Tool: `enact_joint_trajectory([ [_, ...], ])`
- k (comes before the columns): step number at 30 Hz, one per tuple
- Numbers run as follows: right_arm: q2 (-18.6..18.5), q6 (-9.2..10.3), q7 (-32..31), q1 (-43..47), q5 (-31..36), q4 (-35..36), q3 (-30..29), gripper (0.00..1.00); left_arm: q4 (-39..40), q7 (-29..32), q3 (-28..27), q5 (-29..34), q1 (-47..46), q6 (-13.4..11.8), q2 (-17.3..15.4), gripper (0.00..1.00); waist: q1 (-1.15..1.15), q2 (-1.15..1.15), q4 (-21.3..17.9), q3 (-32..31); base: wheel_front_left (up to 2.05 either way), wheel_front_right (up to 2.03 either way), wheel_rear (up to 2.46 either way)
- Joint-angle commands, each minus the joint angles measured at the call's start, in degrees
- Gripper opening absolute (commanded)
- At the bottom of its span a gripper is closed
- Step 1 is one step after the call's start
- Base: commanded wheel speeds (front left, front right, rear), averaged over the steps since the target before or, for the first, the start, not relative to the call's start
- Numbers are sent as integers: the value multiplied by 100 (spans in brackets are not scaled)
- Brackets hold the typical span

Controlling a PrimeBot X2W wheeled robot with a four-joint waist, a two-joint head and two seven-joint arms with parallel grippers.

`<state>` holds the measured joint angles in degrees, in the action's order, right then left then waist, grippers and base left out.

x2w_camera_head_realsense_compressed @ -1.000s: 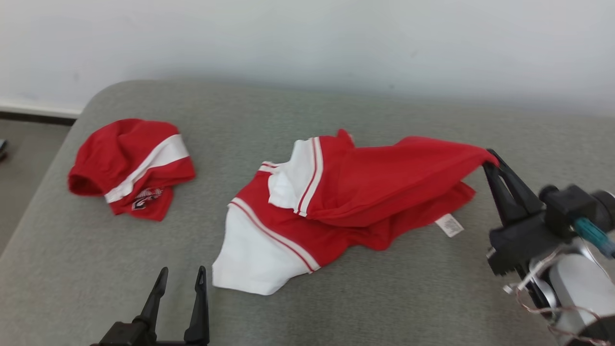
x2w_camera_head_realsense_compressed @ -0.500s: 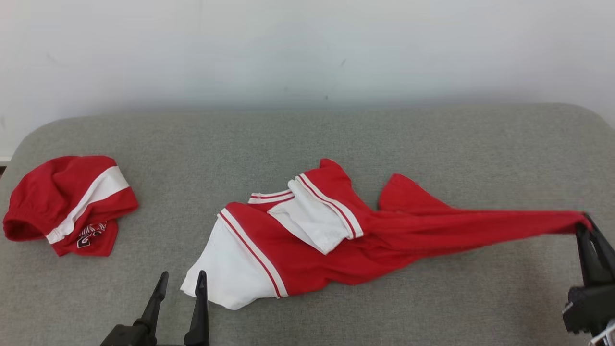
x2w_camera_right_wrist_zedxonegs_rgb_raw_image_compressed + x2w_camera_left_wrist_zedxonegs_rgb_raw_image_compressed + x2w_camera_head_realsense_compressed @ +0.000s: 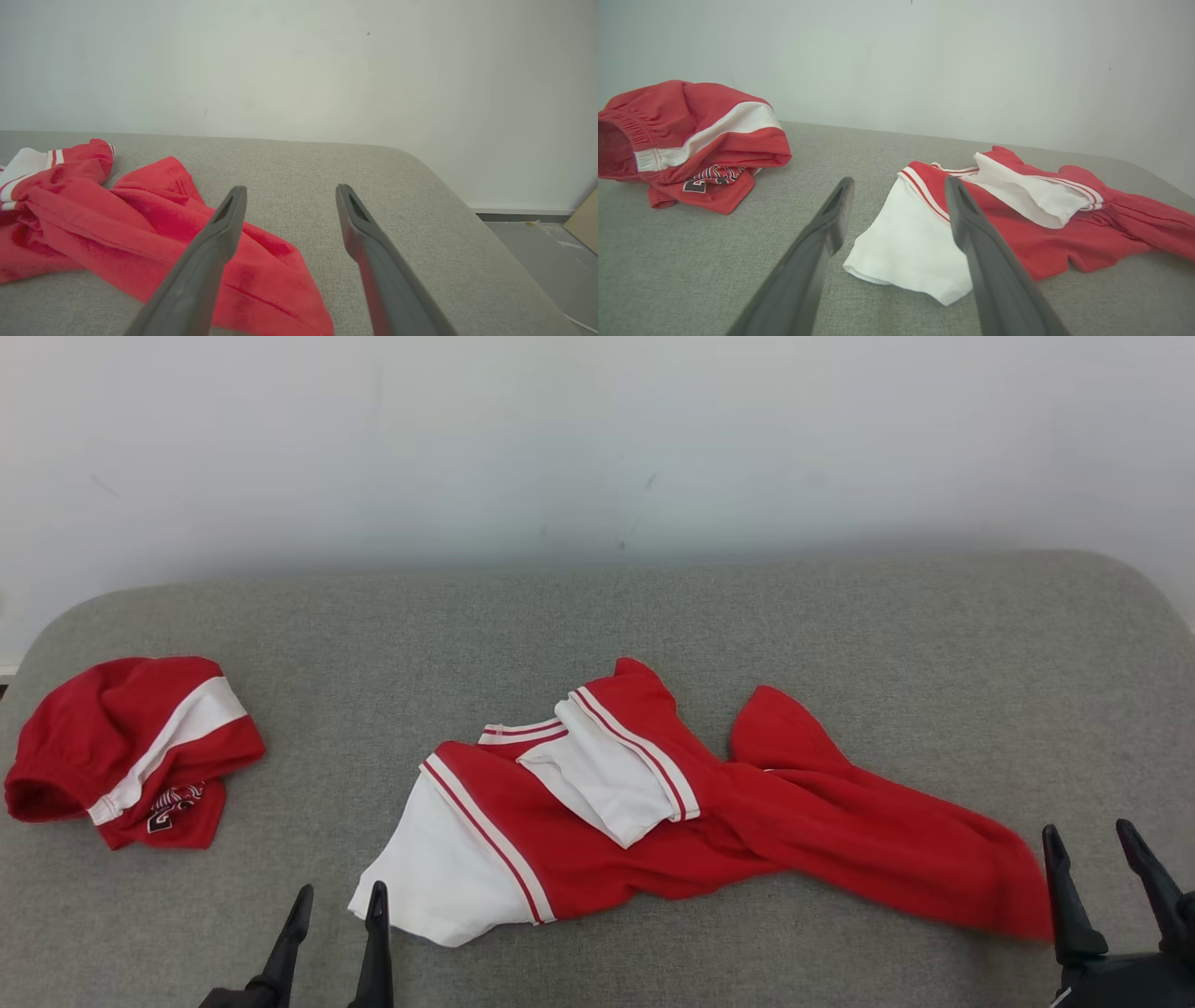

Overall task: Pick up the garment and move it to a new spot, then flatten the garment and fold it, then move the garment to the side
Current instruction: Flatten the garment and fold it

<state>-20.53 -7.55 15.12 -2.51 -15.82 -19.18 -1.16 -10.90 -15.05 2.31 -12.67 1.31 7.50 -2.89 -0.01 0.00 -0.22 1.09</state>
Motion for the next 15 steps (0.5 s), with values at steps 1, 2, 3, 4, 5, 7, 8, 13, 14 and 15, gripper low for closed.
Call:
enact_joint_trajectory([
  [1,47,13,4,81,36,64,-5,100,14,-19,-18,29,49,-6,0,100,1,0,-3,-8,0,0,0],
  [2,95,13,4,170,17,114,-5,100,18,-19,-25,25,52,-6,0,100,1,0,-7,-11,0,0,0],
  [3,139,13,4,235,11,162,-16,100,22,-19,-33,23,56,-6,0,100,1,0,-14,-14,0,0,0],
  [4,181,13,4,292,-3,237,-21,100,24,-19,-42,21,62,-6,0,100,1,0,-23,-15,0,0,0],
  [5,225,13,4,341,1,324,-25,100,25,-19,-54,18,67,-6,0,100,1,0,-33,-15,0,0,0],
  [7,320,13,4,430,-17,495,-24,100,27,-19,-73,17,87,-6,0,100,1,0,-56,-19,0,0,0],
  [8,363,13,4,476,-18,578,-18,100,28,-19,-82,18,98,-6,0,100,1,0,-67,-20,0,0,0],
  [13,603,13,5,583,31,1013,-6,100,37,-19,-103,45,83,-6,-1,100,1,0,-98,-12,0,0,0],
  [14,656,13,4,608,48,1077,-12,100,51,-19,-104,50,81,-6,0,100,1,0,-100,-6,0,0,0],
  [15,700,13,4,624,69,1130,-17,100,65,-19,-107,57,80,-6,0,100,1,0,-100,6,0,0,0],
])
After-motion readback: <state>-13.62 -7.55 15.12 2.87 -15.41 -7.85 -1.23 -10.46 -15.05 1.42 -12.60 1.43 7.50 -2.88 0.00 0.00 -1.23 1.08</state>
